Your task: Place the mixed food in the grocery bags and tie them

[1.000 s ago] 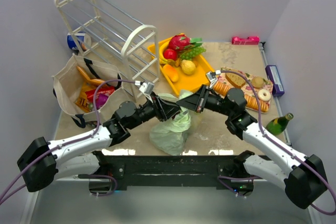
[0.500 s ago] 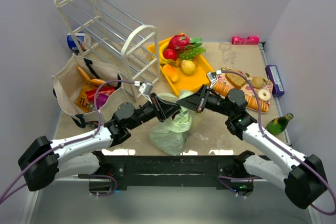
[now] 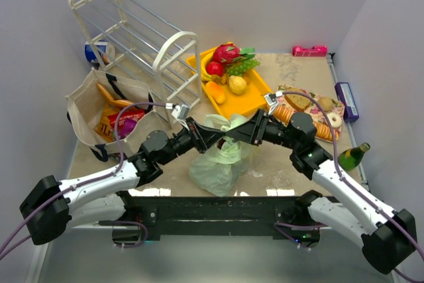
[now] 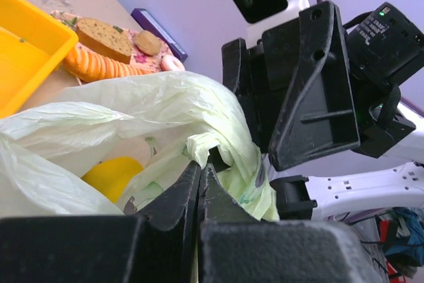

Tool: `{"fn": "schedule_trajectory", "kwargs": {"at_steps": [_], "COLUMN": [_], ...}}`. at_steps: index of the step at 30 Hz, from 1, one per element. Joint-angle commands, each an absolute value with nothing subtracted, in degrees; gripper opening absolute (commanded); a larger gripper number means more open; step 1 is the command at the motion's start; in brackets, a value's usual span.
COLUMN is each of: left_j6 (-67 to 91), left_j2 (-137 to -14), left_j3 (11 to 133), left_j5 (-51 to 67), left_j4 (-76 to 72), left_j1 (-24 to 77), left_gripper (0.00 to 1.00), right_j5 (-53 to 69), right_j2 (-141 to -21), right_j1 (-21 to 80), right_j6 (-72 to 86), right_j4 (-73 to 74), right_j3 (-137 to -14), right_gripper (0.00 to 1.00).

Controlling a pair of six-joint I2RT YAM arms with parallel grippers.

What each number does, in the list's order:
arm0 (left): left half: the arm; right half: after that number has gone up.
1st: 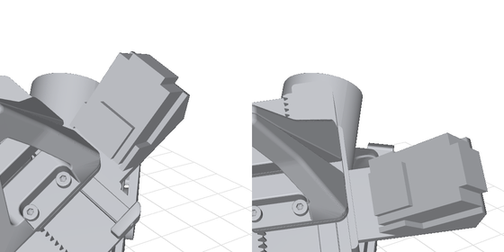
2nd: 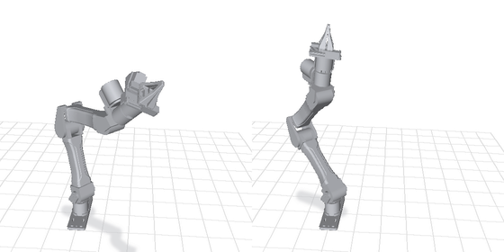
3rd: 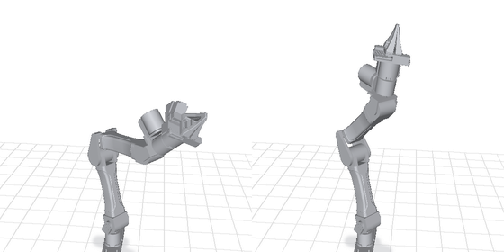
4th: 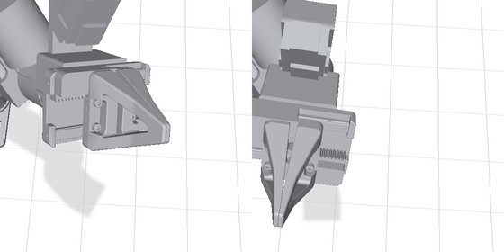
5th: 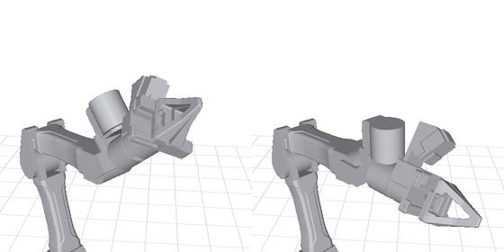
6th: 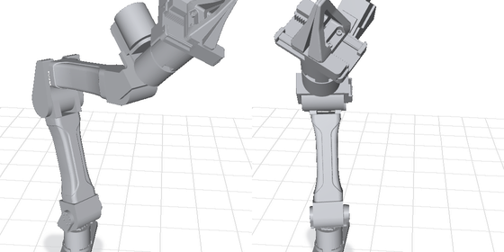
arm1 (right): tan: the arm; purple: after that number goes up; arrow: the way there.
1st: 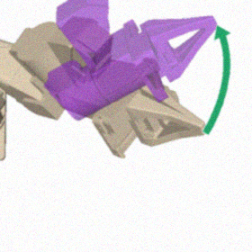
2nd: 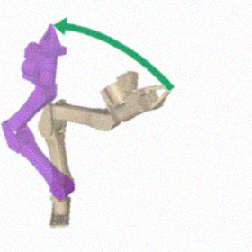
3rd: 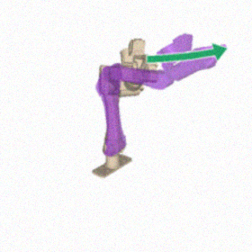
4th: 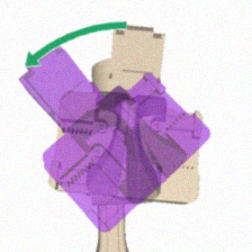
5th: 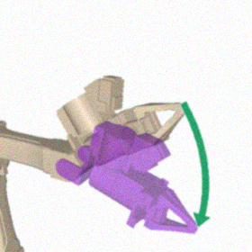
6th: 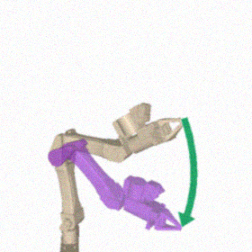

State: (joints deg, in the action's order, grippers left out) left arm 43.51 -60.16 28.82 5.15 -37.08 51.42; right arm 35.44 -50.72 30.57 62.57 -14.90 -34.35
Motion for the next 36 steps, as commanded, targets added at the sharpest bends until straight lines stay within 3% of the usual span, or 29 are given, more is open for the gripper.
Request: {"fn": "schedule_trajectory", "kwargs": {"at_steps": [1,9,16,22,27,36], "left_j6": [43.4,43.4,43.5,43.4,43.3,43.1], "left_j2": [-58.5,-59.5,-60.8,-61.2,-61.1,-61.9], "left_j3": [29.2,29.7,30.6,31.2,31.6,33.0], "left_j5": [2.1,2.2,3.6,3.9,3.7,3.6], "left_j4": [-39.8,-38.7,-38.6,-38.1,-37.4,-35.6], "left_j1": [51.2,51.2,51.2,51.2,51.2,51.2], "left_gripper": [0.0,0.0,0.0,0.0,0.0,0.0], "right_j5": [35.2,32.7,28.7,24.2,22.3,24.3], "right_j2": [-48.5,-44.3,-41.1,-33.9,-27.2,-27.2], "right_j1": [30.1,30.0,30.0,29.9,29.9,30.1], "right_j6": [56.2,51.7,45.9,42.5,40.2,33.9], "right_j4": [-4.4,5.3,15.1,21.7,21.9,23.5], "right_j3": [-38.5,-40.9,-43.5,-42.5,-39.4,-35.5], "right_gripper": [0.58,0.77,0.8,0.72,0.53,0.43]}}
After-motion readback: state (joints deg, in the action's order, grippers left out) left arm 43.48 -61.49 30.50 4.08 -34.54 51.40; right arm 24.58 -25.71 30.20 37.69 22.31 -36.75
